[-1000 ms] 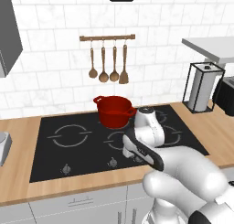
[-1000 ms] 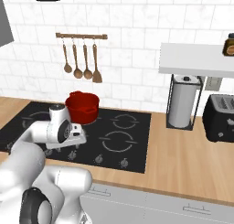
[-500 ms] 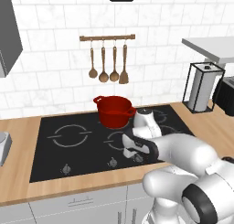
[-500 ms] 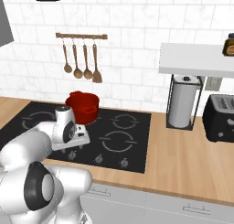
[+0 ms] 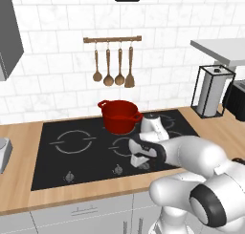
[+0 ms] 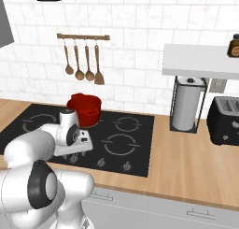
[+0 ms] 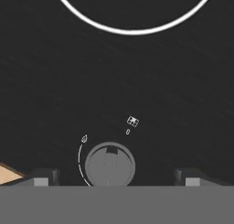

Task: Turn off the rear center burner of the stove.

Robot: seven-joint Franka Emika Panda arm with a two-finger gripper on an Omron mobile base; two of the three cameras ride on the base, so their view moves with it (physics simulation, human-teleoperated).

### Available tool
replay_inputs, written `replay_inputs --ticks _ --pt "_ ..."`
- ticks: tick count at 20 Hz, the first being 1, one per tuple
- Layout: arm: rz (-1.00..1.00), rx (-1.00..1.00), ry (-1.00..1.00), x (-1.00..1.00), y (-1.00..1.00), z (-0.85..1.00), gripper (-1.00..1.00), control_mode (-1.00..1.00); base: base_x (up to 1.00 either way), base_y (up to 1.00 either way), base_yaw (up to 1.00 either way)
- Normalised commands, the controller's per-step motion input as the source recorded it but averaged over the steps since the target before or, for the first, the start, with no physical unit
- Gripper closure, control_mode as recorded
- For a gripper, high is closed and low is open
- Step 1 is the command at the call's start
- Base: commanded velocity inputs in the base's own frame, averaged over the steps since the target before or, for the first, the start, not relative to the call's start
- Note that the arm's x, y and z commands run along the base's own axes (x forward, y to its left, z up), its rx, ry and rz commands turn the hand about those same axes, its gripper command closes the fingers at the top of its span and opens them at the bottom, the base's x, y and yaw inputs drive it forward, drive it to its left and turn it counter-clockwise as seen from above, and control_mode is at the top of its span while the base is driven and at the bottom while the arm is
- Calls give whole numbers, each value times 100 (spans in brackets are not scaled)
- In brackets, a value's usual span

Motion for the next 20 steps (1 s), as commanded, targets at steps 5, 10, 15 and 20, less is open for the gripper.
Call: replay_inputs --ticks 5,10,15,20 --pt "0 0 3 -17 0 -15 -100 -100 0 0 0" --pt "0 0 0 11 0 -12 -100 -100 0 0 0" --pt "0 0 0 5 0 -11 -100 -100 0 0 0" --pt "0 0 1 -4 0 -2 100 -100 0 0 0"
